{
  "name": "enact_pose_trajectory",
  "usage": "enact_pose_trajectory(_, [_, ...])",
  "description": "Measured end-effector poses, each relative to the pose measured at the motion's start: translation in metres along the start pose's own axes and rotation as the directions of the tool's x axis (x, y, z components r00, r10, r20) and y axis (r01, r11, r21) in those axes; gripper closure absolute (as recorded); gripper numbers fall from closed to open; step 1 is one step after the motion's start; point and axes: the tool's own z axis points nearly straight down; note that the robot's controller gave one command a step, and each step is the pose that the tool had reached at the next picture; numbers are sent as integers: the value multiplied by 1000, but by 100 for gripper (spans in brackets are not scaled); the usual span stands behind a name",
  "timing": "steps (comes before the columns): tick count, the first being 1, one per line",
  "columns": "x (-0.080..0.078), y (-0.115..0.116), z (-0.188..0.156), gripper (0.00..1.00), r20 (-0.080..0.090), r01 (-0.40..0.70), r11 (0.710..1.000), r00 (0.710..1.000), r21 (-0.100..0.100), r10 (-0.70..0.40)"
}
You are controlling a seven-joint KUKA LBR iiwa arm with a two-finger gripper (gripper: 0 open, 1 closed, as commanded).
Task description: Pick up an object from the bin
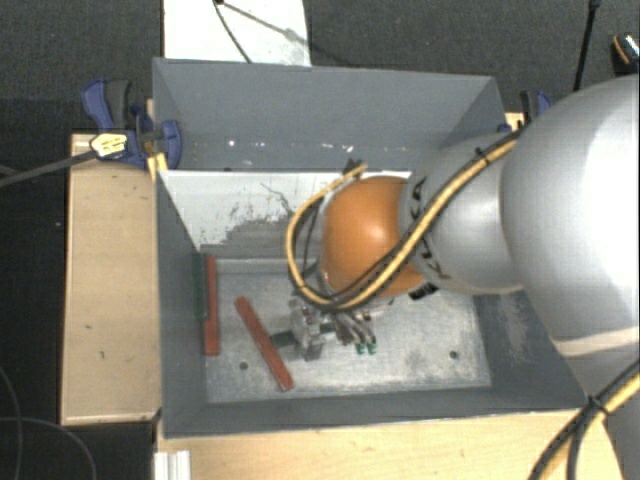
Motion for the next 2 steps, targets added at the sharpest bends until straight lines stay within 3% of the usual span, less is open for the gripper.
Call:
enact_pose_trajectory(1, [1,-1,1,0,-4,-4,1000,1000,0,4])
enact_pose_trajectory(2, [-16,-43,1,0,-2,-18,1000,1000,3,18])
